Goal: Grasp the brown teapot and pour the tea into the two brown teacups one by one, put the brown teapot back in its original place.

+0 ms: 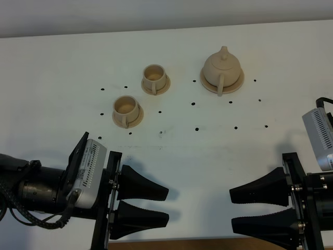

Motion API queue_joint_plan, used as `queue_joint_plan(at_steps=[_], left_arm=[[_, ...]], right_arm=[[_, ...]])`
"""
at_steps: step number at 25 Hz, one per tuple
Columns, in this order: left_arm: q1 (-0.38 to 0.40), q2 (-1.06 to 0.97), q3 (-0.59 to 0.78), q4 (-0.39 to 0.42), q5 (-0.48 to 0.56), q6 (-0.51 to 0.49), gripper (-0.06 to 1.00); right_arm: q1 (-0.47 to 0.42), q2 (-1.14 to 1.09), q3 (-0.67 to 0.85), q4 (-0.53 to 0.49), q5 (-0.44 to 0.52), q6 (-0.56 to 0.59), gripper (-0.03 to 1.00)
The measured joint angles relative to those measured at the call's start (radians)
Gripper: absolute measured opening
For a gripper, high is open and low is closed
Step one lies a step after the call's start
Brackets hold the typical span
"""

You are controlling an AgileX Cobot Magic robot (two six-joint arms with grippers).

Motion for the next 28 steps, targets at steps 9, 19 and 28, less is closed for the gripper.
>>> queue_joint_plan(at_steps=[9, 19, 28], left_arm=[[0.000, 0.000, 0.000, -0.001, 0.000, 0.000, 0.46], [0.000, -0.004, -0.007, -0.052, -0.004, -0.067, 0.46], [0.000, -0.214, -0.225, 0.317, -0.166, -0.793, 0.46]], right_arm=[[0.000, 0.000, 0.000, 0.001, 0.000, 0.000, 0.44], [0.000, 0.000, 0.000, 0.010, 0.000, 0.000, 0.44], [0.000, 0.000, 0.000, 0.068, -0.056, 0.001, 0.44]])
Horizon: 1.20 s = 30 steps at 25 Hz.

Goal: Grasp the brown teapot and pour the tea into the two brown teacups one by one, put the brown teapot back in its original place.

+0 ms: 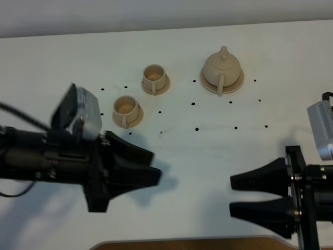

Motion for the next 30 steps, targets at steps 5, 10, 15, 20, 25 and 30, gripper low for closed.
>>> queue_joint_plan(at_steps=[5, 10, 15, 20, 25, 30], left_arm=[[0.000, -0.201, -0.085, 0.465, -0.076, -0.566, 0.46], [0.000, -0.406, -0.067, 1.011, -0.045, -1.117, 0.46], [0.000, -0.578, -0.023, 1.340, 0.105, -1.416, 0.46], [0.000, -0.713, 0.063, 1.375, 0.133, -1.435, 0.46], [0.000, -0.811, 0.099, 1.360, 0.158, -1.413, 0.46], [0.000, -0.877, 0.113, 1.332, 0.171, -1.401, 0.46]], right_arm=[[0.000, 0.000, 0.000, 0.080, -0.101, 0.027, 0.44], [0.000, 0.000, -0.002, 0.129, -0.183, 0.047, 0.44], [0.000, 0.000, -0.042, 0.134, -0.191, 0.060, 0.44], [0.000, 0.000, -0.084, 0.134, -0.193, 0.076, 0.44], [0.000, 0.000, -0.101, 0.134, -0.193, 0.077, 0.44], [0.000, 0.000, -0.108, 0.134, -0.193, 0.077, 0.44]])
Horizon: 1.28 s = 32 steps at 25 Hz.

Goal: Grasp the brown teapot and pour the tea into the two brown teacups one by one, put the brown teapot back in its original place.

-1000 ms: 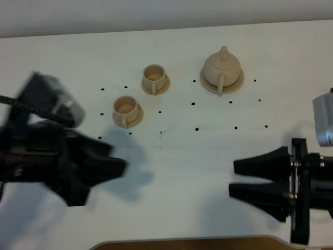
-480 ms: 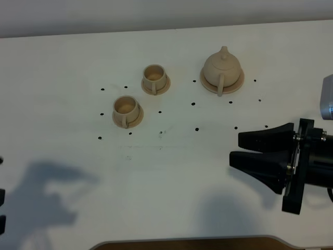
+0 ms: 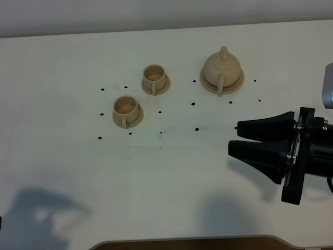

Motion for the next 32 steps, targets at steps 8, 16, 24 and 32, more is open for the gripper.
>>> queue_joint_plan(at_steps=[8, 16, 24, 32], left_arm=[[0.025, -0.071, 0.000, -0.003, 0.000, 0.006, 0.46], [0.250, -0.198, 0.000, -0.003, 0.000, 0.007, 0.46], [0.331, -0.333, 0.001, -0.003, 0.002, 0.009, 0.46], [0.331, -0.337, 0.003, -0.003, 0.004, 0.009, 0.46]], right_arm=[[0.000, 0.000, -0.074, 0.000, 0.000, 0.050, 0.44], [0.000, 0.000, -0.131, -0.004, -0.016, 0.122, 0.44], [0.000, 0.000, -0.176, -0.038, -0.027, 0.177, 0.44], [0.000, 0.001, -0.243, -0.077, -0.098, 0.292, 0.45]])
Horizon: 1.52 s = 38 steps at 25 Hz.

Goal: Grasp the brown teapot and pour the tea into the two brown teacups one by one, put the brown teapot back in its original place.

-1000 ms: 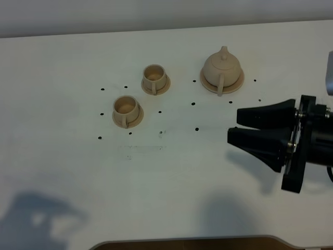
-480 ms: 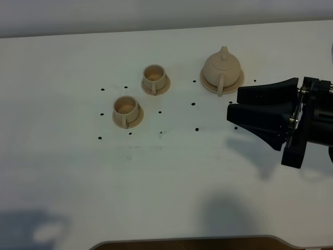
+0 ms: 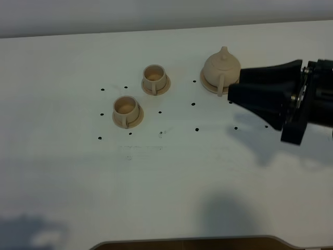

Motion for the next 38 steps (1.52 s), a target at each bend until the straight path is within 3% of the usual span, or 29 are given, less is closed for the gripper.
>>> queue_joint_plan(at_steps=[3, 7, 15, 20, 26, 31, 38], left_arm=[[0.000, -0.002, 0.000, 0.000, 0.000, 0.000, 0.46], [0.000, -0.002, 0.000, 0.000, 0.000, 0.000, 0.46], [0.000, -0.003, 0.000, 0.000, 0.000, 0.000, 0.46], [0.000, -0.004, 0.000, 0.000, 0.000, 0.000, 0.46], [0.000, -0.005, 0.000, 0.000, 0.000, 0.000, 0.46], [0.000, -0.005, 0.000, 0.000, 0.000, 0.000, 0.46], [0.000, -0.005, 0.000, 0.000, 0.000, 0.000, 0.46]], right_arm=[[0.000, 0.015, -0.068, -0.080, -0.097, 0.113, 0.45], [0.000, 0.100, -0.190, -0.275, -0.190, 0.324, 0.45], [0.020, 0.386, -0.504, -0.753, -0.196, 0.969, 0.45], [0.066, 0.581, -0.734, -1.101, -0.084, 1.383, 0.45], [0.161, 0.781, -0.994, -1.433, 0.082, 1.738, 0.45], [0.203, 0.909, -1.153, -1.557, 0.181, 1.894, 0.45], [0.207, 1.091, -1.356, -1.622, 0.330, 2.020, 0.45]])
